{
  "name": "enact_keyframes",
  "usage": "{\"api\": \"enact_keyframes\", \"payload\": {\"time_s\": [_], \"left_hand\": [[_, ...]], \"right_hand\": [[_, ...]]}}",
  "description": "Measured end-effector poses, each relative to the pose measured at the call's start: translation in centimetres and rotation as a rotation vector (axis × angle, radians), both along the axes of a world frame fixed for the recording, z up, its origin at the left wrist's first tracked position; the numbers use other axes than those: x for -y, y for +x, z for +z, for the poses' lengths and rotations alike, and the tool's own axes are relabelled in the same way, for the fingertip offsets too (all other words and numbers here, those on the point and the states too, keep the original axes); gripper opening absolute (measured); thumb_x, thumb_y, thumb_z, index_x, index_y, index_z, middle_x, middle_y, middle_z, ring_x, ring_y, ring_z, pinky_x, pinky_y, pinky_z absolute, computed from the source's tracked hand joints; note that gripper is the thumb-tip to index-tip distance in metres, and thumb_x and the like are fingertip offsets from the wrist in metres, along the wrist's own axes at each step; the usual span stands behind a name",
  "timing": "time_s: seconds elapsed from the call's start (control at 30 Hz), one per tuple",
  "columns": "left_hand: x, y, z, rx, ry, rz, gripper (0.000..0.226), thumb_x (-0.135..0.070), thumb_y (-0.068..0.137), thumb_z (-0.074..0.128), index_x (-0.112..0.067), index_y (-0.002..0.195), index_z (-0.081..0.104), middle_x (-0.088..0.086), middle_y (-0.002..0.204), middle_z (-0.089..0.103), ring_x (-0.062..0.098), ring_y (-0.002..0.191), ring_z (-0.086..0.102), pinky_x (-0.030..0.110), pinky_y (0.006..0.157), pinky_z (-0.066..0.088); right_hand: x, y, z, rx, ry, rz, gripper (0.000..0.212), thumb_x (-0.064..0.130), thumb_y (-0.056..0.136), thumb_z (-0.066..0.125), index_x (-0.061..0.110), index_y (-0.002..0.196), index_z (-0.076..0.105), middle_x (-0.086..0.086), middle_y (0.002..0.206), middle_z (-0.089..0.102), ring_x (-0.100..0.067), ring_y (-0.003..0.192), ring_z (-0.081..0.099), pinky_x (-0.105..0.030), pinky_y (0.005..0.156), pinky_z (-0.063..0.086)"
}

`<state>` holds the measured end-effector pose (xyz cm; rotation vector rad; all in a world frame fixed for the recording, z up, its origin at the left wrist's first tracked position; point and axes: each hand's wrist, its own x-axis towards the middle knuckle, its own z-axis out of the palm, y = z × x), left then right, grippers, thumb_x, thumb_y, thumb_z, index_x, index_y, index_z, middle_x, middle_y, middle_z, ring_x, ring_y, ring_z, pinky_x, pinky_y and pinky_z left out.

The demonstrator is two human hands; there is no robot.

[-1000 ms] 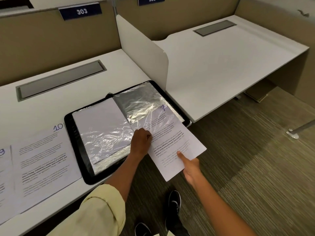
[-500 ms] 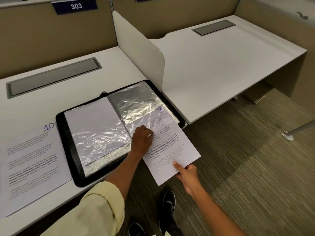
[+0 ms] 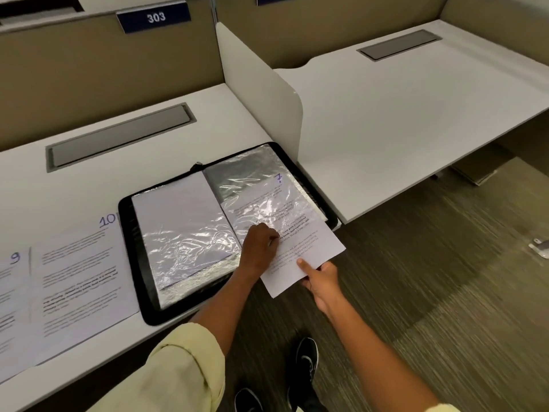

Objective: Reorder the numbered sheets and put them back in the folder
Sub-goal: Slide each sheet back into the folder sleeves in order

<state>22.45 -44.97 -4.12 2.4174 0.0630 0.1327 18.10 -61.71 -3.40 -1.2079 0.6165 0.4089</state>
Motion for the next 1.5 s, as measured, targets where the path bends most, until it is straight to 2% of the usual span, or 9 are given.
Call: {"api": "enact_keyframes", "payload": {"time_s": [0.17, 0.27, 0.33, 0.53, 0.7, 0.93, 1.13, 1.27, 1.5], "left_hand": [[-0.8, -0.3, 0.0, 0.033, -0.012, 0.007, 0.006, -0.013, 0.087, 0.068, -0.012, 0.086, 0.074, 0.004, 0.085, 0.064, 0.019, 0.083, 0.054, 0.031, 0.077, 0.041], [-1.2, -0.4, -0.2, 0.025, 0.011, -0.008, 0.006, -0.013, 0.085, 0.069, -0.011, 0.084, 0.074, 0.003, 0.084, 0.064, 0.017, 0.082, 0.052, 0.03, 0.076, 0.04], [-1.2, -0.3, -0.2, 0.007, 0.01, 0.0, 0.007, -0.013, 0.086, 0.068, -0.011, 0.084, 0.075, 0.001, 0.082, 0.064, 0.014, 0.081, 0.049, 0.029, 0.074, 0.039], [-0.5, -0.3, 0.3, -0.067, -0.031, 0.033, 0.011, -0.016, 0.089, 0.065, -0.011, 0.089, 0.075, 0.003, 0.086, 0.065, 0.015, 0.084, 0.051, 0.026, 0.07, 0.033], [-1.0, -0.2, 0.2, -0.105, -0.037, 0.074, 0.011, -0.018, 0.088, 0.067, -0.015, 0.095, 0.075, 0.001, 0.093, 0.067, 0.018, 0.092, 0.054, 0.031, 0.079, 0.043], [-2.4, -1.2, -0.2, -0.05, 0.056, 0.02, 0.01, -0.021, 0.086, 0.071, -0.014, 0.089, 0.077, 0.004, 0.086, 0.064, 0.017, 0.086, 0.052, 0.032, 0.073, 0.041], [-1.8, -1.6, -0.5, -0.034, 0.037, 0.028, 0.009, -0.015, 0.085, 0.068, -0.013, 0.08, 0.076, 0.001, 0.079, 0.061, 0.017, 0.081, 0.05, 0.036, 0.074, 0.042], [-1.8, -1.7, -0.7, -0.023, 0.014, 0.071, 0.006, -0.016, 0.085, 0.071, -0.014, 0.084, 0.077, 0.001, 0.084, 0.064, 0.018, 0.087, 0.051, 0.029, 0.074, 0.036], [-2.0, -1.6, -1.2, -0.046, -0.048, 0.124, 0.004, -0.018, 0.084, 0.073, -0.018, 0.088, 0.075, -0.002, 0.088, 0.06, 0.015, 0.091, 0.05, 0.022, 0.076, 0.033]], "right_hand": [[0.4, -0.5, 0.1, 0.018, -0.097, 0.085, 0.027, 0.014, 0.093, 0.069, 0.016, 0.117, 0.058, -0.004, 0.114, 0.069, -0.021, 0.106, 0.067, -0.037, 0.079, 0.06], [0.6, -1.2, -0.6, 0.025, -0.165, 0.14, 0.019, 0.018, 0.097, 0.064, 0.02, 0.115, 0.059, -0.006, 0.111, 0.068, -0.02, 0.091, 0.065, -0.03, 0.069, 0.055], [0.4, -1.3, -0.9, 0.029, -0.197, 0.169, 0.019, 0.017, 0.098, 0.062, 0.018, 0.117, 0.058, -0.009, 0.108, 0.068, -0.02, 0.082, 0.062, -0.027, 0.065, 0.053], [-1.0, 1.0, -0.3, 0.092, -0.222, 0.153, 0.015, 0.011, 0.097, 0.063, 0.014, 0.112, 0.062, -0.009, 0.099, 0.07, -0.017, 0.073, 0.063, -0.026, 0.06, 0.054], [-2.0, 3.4, -0.3, 0.052, -0.201, 0.125, 0.015, 0.008, 0.096, 0.065, -0.001, 0.108, 0.064, -0.012, 0.087, 0.069, -0.011, 0.06, 0.064, -0.022, 0.054, 0.054], [-1.4, 2.5, -1.2, 0.058, -0.192, 0.107, 0.009, 0.012, 0.098, 0.063, 0.005, 0.103, 0.065, -0.014, 0.093, 0.071, -0.017, 0.071, 0.069, -0.023, 0.057, 0.056], [-1.9, 2.8, -1.4, 0.072, -0.214, 0.052, 0.014, 0.009, 0.097, 0.064, -0.001, 0.087, 0.063, -0.015, 0.08, 0.069, -0.016, 0.069, 0.071, -0.024, 0.061, 0.058], [-3.2, 4.3, -1.0, 0.09, -0.186, 0.04, 0.016, 0.005, 0.096, 0.064, 0.0, 0.082, 0.06, -0.018, 0.08, 0.069, -0.021, 0.072, 0.073, -0.026, 0.064, 0.059], [-4.6, 6.0, -0.2, 0.086, -0.135, 0.033, 0.006, 0.002, 0.097, 0.062, 0.003, 0.093, 0.059, -0.018, 0.088, 0.069, -0.025, 0.077, 0.074, -0.027, 0.068, 0.06]]}}
